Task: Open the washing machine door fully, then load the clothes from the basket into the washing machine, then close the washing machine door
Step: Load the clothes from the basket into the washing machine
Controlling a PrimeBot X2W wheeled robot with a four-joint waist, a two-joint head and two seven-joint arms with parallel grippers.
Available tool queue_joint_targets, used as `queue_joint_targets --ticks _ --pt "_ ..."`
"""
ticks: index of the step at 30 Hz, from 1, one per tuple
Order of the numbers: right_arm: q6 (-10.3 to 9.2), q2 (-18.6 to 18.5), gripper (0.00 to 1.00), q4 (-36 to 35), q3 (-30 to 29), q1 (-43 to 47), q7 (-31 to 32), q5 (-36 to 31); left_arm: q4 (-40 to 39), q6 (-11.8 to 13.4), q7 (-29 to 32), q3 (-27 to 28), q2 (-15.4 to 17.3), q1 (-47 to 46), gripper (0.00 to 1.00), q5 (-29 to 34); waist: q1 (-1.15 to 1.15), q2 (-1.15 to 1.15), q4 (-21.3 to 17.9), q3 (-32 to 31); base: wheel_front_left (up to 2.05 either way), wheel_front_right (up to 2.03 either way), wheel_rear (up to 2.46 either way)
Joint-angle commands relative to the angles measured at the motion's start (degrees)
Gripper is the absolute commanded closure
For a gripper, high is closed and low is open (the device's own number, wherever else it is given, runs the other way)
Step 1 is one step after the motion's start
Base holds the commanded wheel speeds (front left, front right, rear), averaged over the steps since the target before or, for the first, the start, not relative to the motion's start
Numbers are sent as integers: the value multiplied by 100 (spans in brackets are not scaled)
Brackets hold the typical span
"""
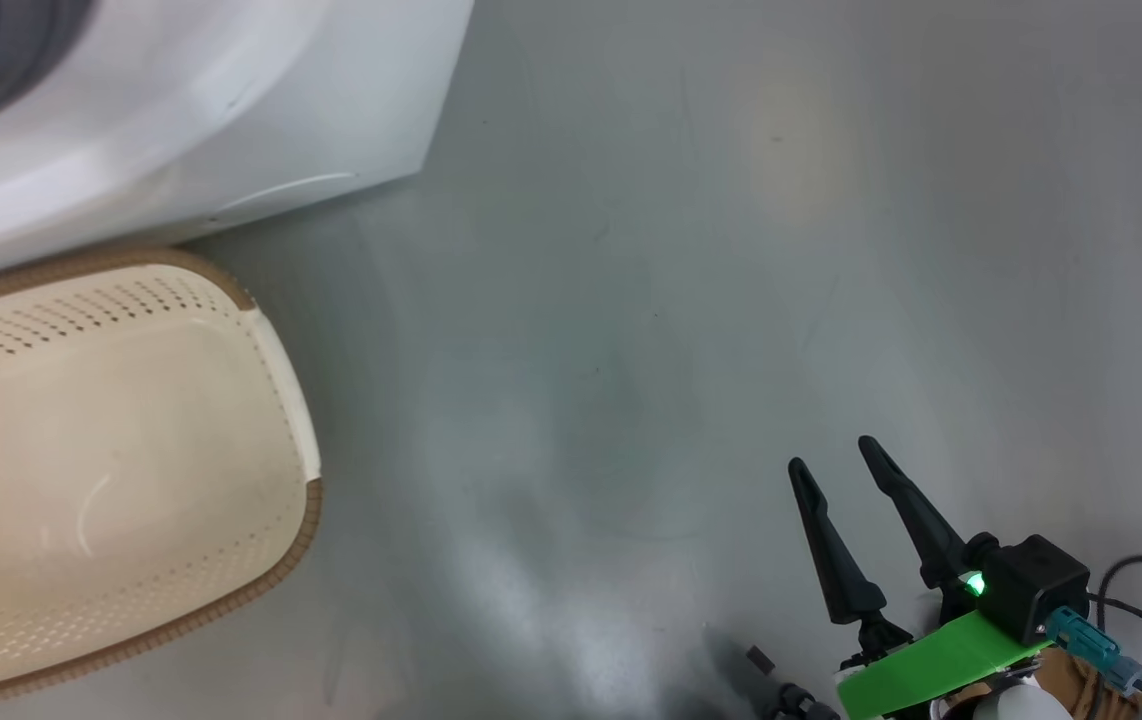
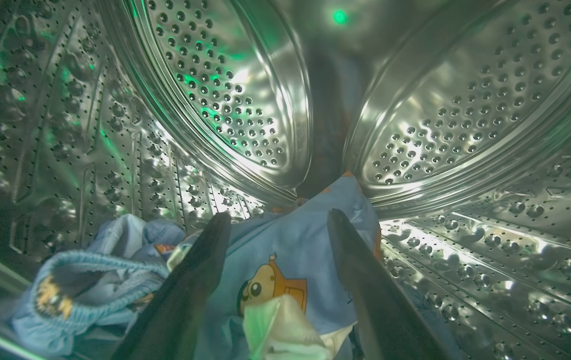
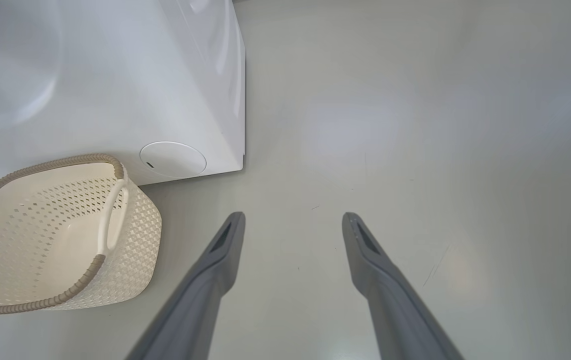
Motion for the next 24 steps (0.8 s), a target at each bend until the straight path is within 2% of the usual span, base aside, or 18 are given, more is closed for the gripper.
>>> queue_joint_targets --ticks 1,8,15,24 --pt "35 -47 0 -55 76 66 -28 60 -214 101 -29 54 160 254 0 79 0 0 124 -166 0 0 0" --pt "35 -53 0 95 102 42 -28 67 -488 216 -29 349 -132 939 0 94 0 0 372 -673 0 0 0" --pt "35 -65 0 173 142 24 -28 76 -400 -25 -29 530 -408 1735 0 96 0 0 556 -1290 0 0 0" --pt "35 -66 0 283 131 57 -28 109 -412 -294 -29 558 -646 2493 0 215 0 0 755 -1770 0 0 0"
